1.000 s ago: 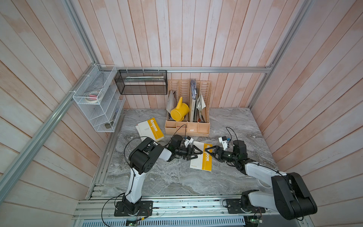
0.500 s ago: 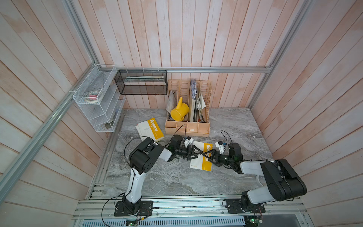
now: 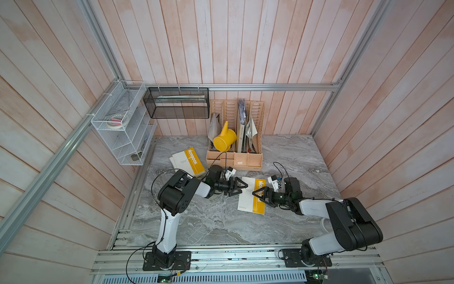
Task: Close the notebook
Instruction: Close the notebook at the center of the board, then pick up the notebook from the center of the board.
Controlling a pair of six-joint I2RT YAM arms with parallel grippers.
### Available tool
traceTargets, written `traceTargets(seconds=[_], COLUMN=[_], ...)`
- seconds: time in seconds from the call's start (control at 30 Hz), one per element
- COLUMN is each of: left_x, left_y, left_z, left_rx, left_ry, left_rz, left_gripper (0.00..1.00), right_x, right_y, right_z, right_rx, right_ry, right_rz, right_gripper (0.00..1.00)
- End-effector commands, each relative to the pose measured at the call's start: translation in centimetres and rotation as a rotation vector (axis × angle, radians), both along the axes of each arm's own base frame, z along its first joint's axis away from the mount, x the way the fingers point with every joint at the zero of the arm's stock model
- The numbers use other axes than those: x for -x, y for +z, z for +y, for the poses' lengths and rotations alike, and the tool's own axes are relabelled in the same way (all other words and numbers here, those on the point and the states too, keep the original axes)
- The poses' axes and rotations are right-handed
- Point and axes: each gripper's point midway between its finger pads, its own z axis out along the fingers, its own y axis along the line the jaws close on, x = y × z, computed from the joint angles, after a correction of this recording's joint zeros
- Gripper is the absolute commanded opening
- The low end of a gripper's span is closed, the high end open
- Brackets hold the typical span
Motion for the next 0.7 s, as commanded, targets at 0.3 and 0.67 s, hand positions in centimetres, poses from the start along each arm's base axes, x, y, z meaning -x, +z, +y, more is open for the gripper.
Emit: traceTargets(seconds=[0.3,0.67], left_x=[-1.1,-0.2], left_y=[-2.6,-7.1], left_z=[0.8,6.0], left_rx=[-0.081,-0.388], left_ry=[0.067,0.104], left_rz=[0.026,0.086], left_gripper=[0.79,0.79], right_x=[1.7,1.6], right_y=[-3.4,-3.2], right_z=[-1.4,-1.2], right_rx=[0.107,0.092], right_ry=[-0.039,-0.032], right_rz=[0.120,0.112], right_gripper=[0.98,0.98])
